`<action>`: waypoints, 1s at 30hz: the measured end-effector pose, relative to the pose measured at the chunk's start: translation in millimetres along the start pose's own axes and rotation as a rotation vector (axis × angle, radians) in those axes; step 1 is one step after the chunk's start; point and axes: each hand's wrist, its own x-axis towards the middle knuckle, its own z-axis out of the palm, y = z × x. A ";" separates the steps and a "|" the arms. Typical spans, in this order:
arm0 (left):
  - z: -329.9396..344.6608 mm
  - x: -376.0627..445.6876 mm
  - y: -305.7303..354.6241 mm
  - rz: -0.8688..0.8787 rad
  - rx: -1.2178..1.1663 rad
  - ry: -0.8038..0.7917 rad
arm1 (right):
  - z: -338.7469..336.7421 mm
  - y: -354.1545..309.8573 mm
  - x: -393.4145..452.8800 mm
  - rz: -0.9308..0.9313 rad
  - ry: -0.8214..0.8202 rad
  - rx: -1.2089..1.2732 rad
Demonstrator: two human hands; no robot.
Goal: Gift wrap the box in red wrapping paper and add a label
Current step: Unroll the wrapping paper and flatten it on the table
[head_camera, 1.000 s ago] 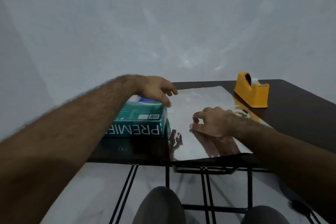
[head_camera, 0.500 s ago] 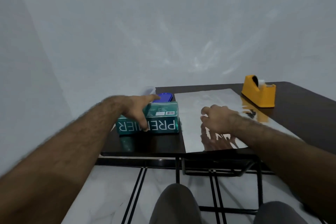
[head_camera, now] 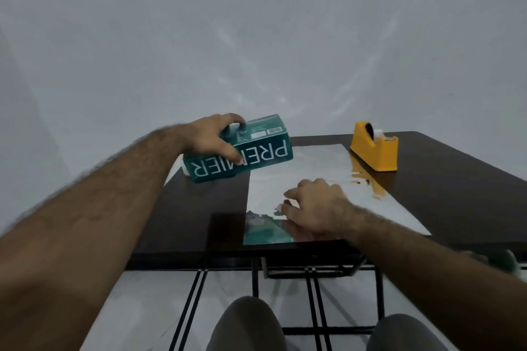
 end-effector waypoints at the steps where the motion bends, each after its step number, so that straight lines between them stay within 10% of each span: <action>1: 2.7 8.4 8.5 0.013 0.020 -0.009 | -1.1 -2.5 -0.5 0.002 0.021 0.028; 21: 109.3 136.2 86.7 0.087 0.072 -0.211 | -13.4 118.7 -14.4 0.108 0.224 0.093; 27: 102.0 86.2 79.5 0.194 0.063 0.207 | -12.7 155.9 3.3 0.175 0.525 0.382; 30: 111.2 56.0 57.2 0.257 0.020 0.461 | -14.7 168.6 21.8 0.252 0.354 0.454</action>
